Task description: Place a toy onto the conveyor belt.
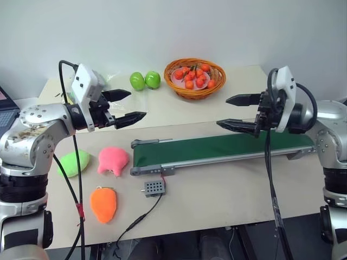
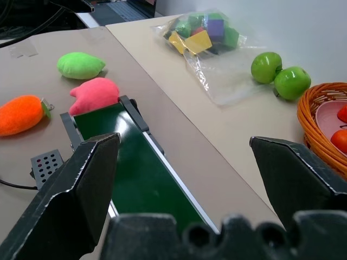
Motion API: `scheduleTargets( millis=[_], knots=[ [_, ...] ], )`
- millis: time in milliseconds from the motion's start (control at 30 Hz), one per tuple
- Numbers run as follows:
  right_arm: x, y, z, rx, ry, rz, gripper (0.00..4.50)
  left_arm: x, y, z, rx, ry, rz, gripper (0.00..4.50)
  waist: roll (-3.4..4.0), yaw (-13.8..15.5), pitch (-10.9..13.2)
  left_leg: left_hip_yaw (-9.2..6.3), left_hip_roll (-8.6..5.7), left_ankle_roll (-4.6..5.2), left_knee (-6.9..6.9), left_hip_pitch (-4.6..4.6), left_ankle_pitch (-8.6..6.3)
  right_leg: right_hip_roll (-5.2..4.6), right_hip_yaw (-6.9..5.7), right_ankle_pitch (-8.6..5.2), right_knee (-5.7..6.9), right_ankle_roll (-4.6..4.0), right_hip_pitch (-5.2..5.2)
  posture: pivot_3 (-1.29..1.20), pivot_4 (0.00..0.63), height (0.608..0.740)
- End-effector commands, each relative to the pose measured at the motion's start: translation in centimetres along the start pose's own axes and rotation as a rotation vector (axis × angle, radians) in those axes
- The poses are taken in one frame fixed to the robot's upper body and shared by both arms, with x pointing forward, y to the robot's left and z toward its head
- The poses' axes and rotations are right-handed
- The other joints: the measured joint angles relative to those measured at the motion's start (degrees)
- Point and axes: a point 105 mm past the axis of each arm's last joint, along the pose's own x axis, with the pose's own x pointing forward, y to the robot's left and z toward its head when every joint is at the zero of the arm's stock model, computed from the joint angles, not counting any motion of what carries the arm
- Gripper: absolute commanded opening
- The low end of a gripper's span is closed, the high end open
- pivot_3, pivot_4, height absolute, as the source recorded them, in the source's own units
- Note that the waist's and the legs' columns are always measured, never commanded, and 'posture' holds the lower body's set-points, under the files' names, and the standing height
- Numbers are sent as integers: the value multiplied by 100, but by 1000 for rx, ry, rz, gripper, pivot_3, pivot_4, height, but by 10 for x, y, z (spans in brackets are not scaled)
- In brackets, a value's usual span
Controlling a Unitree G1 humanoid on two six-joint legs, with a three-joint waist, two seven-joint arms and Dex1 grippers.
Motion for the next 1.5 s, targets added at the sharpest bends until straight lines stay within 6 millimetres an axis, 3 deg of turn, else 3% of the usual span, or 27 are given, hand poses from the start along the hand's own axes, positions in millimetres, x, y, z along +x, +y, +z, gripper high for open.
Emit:
scheduleTargets(
  millis=[33, 200, 433, 500, 533, 600, 800, 900, 1067, 1167, 1267, 1400, 1500],
  knots=[
    [-4, 3, 13, -46, -32, -1, 4500, -5, 6, 16, 51, -36, 47, 4433, 0, -1, 0, 0, 0, 0, 0, 0, 0, 0, 0, 0, 0, 0, 0, 0, 150, 740],
    [-5, 2, 10, -42, -14, 9, 4500, -29, 26, 14, 65, -28, 203, 4433, 0, -26, 0, 0, 1, 0, -1, 0, 0, 0, 0, 0, 0, 0, -1, 0, 150, 740],
    [4, 1, 8, -39, -13, 42, 4500, -71, 55, -14, 196, 119, 442, 4433, 0, -12, 0, 0, 1, 0, -1, 2, 0, 1, 0, 0, -1, 0, 0, 0, 150, 740],
    [8, 1, 7, -41, -12, 58, 4500, -101, 78, -16, 117, 88, 604, 4433, 0, -18, 0, 0, 1, 0, -2, 2, 0, 1, 0, 0, -2, 0, -1, 0, 150, 740],
    [11, 1, 6, -39, -13, 71, 4500, -130, 96, -15, -118, -53, 747, 4433, 1, -23, 0, 0, 3, 0, -2, 2, 0, 4, 0, 0, -2, -1, -3, 0, 150, 740],
    [15, 1, 5, -37, -14, 84, 4500, -158, 103, -33, -444, -199, 815, 4433, -1, -26, 1, 0, 5, -1, -1, 2, 0, 6, -1, 0, 1, -1, -5, 0, 150, 740],
    [19, -2, 4, -44, -3, 105, 4500, -214, 84, -96, -1066, -463, 879, 4433, -6, -88, 2, -2, 2, 1, 3, 5, -2, -1, -10, 0, 4, 0, -3, 0, 150, 740],
    [21, -3, 4, -47, 0, 116, 4500, -235, 61, -122, -1257, -542, 851, 4433, -9, -137, 0, -5, 3, -2, 5, 7, -3, -1, -13, 0, 7, 0, -1, 0, 150, 740],
    [23, -3, 4, -53, 7, 131, 4500, -264, 10, -178, -1500, -532, 877, 4433, -8, -177, -1, 0, 6, -9, -3, 20, -7, 2, -11, 0, 8, -1, -2, 0, 150, 740],
    [23, -3, 6, -56, 10, 137, 4500, -270, -13, -201, -1599, -520, 891, 4433, -7, -160, -1, 7, 10, -12, -4, 27, -9, 8, -5, 2, 9, -5, -2, 0, 150, 740],
    [21, -4, 7, -59, 14, 139, 4500, -270, -22, -213, -1636, -528, 903, 4433, -8, -90, -1, 6, 10, -12, -1, 28, -9, 6, -5, 2, 2, -6, -1, 0, 150, 740],
    [21, -4, 10, -67, 20, 145, 4500, -265, -23, -226, -1665, -562, 909, 4433, 1, -44, -6, 11, 8, -13, -1, 31, -9, 3, 0, 2, 4, -6, -1, 0, 150, 740],
    [22, -3, 15, -79, 21, 163, 4500, -243, -15, -229, -1674, -563, 846, 4433, 2, -18, -6, 12, 9, -13, -2, 31, -9, 3, 1, 2, 3, -6, -2, 0, 150, 740]
  ],
)
